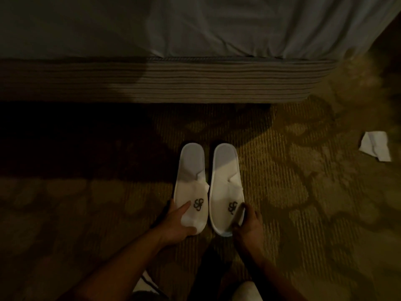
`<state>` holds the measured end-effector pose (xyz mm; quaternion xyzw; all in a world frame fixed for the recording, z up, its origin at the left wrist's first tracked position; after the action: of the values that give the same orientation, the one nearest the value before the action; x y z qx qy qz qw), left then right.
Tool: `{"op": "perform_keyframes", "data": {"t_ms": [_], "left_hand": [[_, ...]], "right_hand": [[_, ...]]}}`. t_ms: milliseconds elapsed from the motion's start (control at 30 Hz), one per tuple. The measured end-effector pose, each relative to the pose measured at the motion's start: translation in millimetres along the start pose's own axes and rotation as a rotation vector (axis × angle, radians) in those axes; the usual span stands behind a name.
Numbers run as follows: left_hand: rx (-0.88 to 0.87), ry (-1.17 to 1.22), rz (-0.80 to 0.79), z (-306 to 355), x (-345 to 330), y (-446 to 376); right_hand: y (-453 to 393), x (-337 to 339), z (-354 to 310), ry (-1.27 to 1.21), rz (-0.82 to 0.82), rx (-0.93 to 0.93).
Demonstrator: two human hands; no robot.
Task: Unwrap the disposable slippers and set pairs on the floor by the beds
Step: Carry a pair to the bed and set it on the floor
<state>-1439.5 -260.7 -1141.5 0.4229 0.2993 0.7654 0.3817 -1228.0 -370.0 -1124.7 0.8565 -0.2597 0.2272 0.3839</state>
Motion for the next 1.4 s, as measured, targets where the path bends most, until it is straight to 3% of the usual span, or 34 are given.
{"op": "perform_keyframes", "data": {"t_ms": [367, 600, 933, 1100, 1233, 1400], "left_hand": [[0.022, -0.089, -0.059, 19.3, 21.8, 27.3], [-0.056, -0.040, 0.068, 63.7, 67.5, 83.5], [-0.146, -0.125, 0.240, 150.1, 169.5, 262.4], [-0.210, -0.319, 0.388, 175.1, 205.8, 362.7], [-0.270, -0.430, 0.507, 193.4, 214.5, 438.1], [-0.280, -0.567, 0.526, 191.6, 193.8, 490.2]], "right_hand": [[11.9, 29.7, -13.7, 0.077, -0.028, -0.026], [52.2, 79.5, -61.8, 0.171, -0.059, 0.085], [157.6, 204.2, -185.8, 0.232, 0.005, 0.325], [231.5, 261.8, -233.8, 0.352, 0.085, 0.472], [292.8, 291.3, -256.2, 0.425, 0.105, 0.585], [352.6, 294.7, -272.2, 0.504, 0.102, 0.642]]}}
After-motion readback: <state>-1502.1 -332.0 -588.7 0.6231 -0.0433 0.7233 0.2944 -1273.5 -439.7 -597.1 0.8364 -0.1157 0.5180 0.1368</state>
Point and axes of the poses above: each hand's wrist, its own y-axis away from the middle knuckle, its own x-axis out of the back of the hand, z = x × y, the point moved 6 cm from there along -y, towards the middle knuckle, and after that the axes turned 6 degrees about -y, right-handed, at the moved point
